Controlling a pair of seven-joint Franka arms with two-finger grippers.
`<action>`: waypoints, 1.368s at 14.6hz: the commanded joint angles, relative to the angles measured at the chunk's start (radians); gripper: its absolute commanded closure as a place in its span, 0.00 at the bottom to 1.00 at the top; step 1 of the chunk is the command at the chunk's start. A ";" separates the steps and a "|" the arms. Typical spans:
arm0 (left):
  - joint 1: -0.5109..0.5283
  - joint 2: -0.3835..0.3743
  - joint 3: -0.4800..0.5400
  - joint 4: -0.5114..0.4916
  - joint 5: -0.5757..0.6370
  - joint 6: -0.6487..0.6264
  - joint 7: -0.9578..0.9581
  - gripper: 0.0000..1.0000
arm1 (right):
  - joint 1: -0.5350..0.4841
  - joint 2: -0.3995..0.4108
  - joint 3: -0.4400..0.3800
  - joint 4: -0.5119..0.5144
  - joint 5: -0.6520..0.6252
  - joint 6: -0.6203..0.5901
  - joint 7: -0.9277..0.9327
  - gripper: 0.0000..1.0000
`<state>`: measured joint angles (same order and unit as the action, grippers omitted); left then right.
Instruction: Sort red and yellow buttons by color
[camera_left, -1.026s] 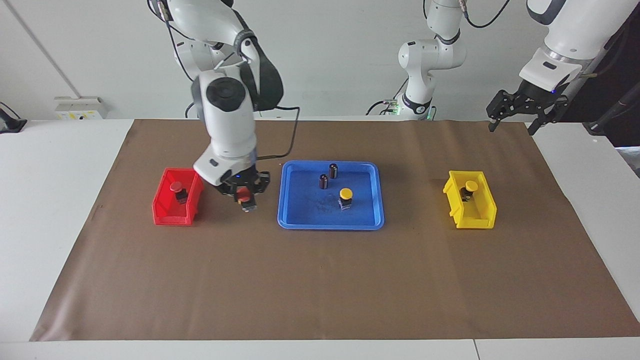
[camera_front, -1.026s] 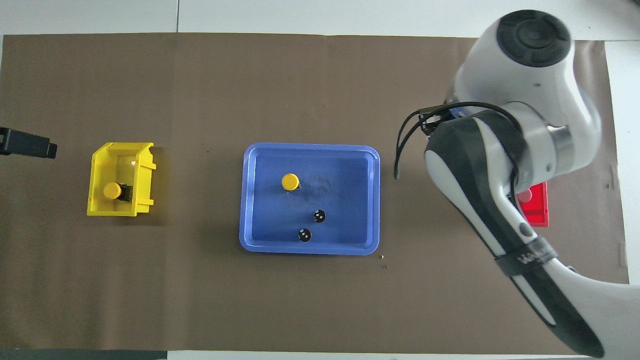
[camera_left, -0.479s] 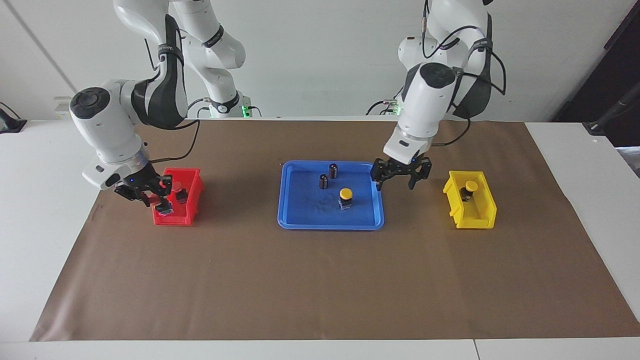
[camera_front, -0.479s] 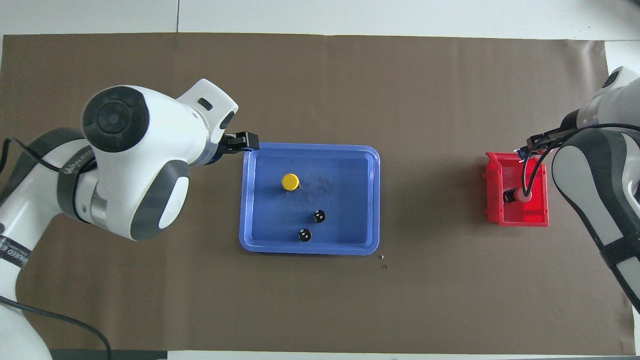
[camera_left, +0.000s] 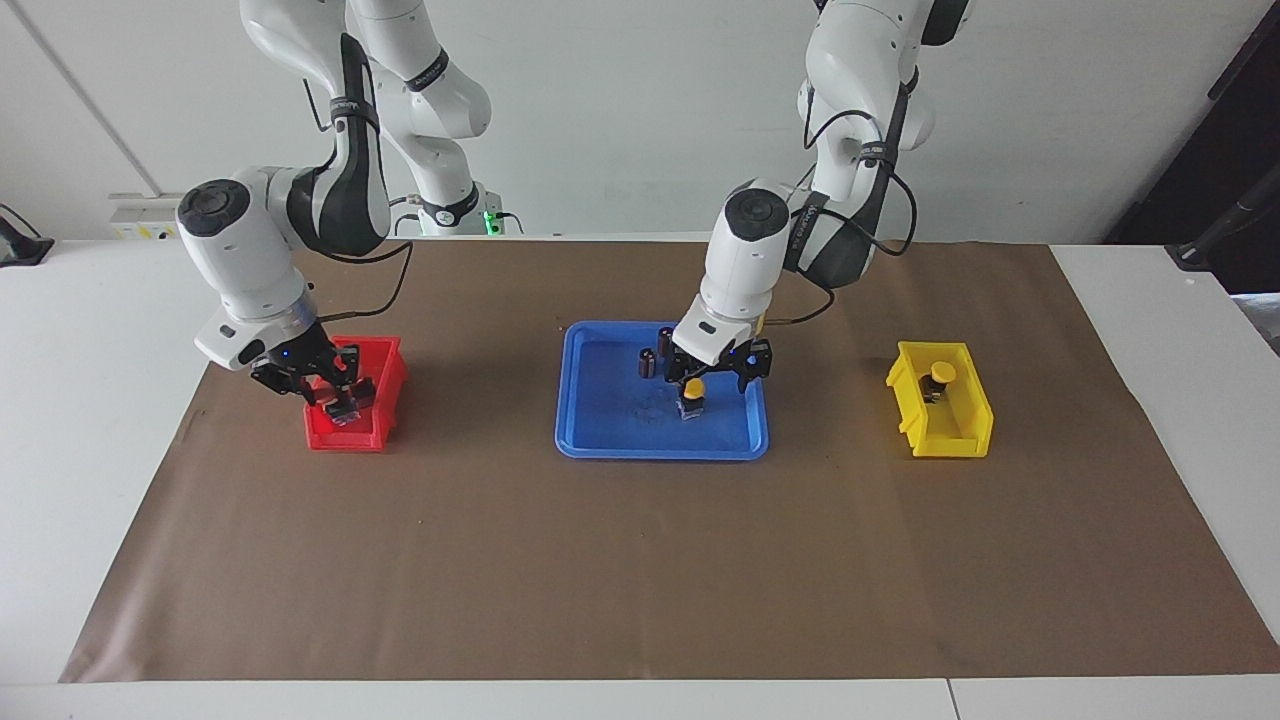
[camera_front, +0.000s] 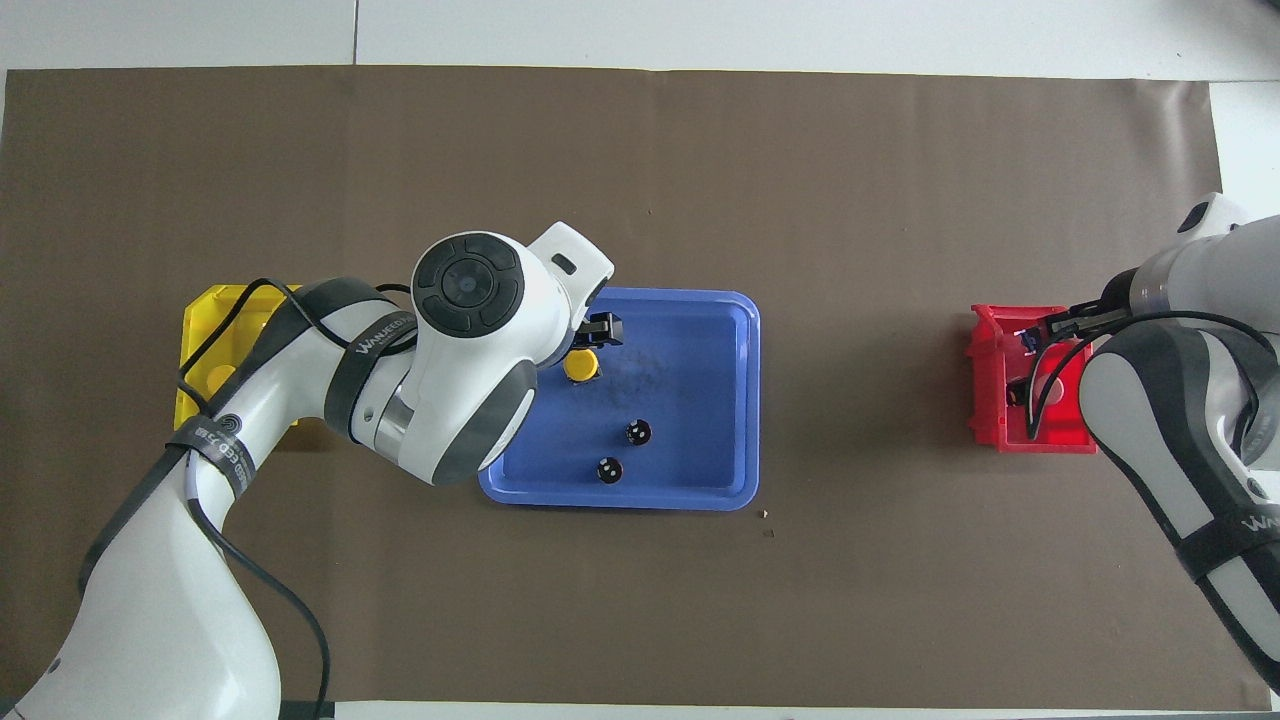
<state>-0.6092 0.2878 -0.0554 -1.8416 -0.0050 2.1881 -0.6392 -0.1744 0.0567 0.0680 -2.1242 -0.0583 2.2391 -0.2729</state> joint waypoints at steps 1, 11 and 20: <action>-0.044 0.021 0.019 -0.010 0.020 0.025 -0.053 0.00 | -0.016 -0.035 0.012 -0.086 0.021 0.074 -0.031 0.93; -0.026 0.015 0.032 0.047 0.020 -0.110 -0.074 0.99 | -0.014 -0.029 0.012 -0.082 0.021 0.070 -0.020 0.00; 0.409 -0.099 0.111 0.119 0.030 -0.277 0.579 0.99 | -0.005 -0.044 0.026 0.567 0.020 -0.664 0.084 0.00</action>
<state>-0.2622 0.1825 0.0672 -1.7362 0.0144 1.9319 -0.1732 -0.1729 -0.0114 0.0823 -1.6954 -0.0549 1.6972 -0.2390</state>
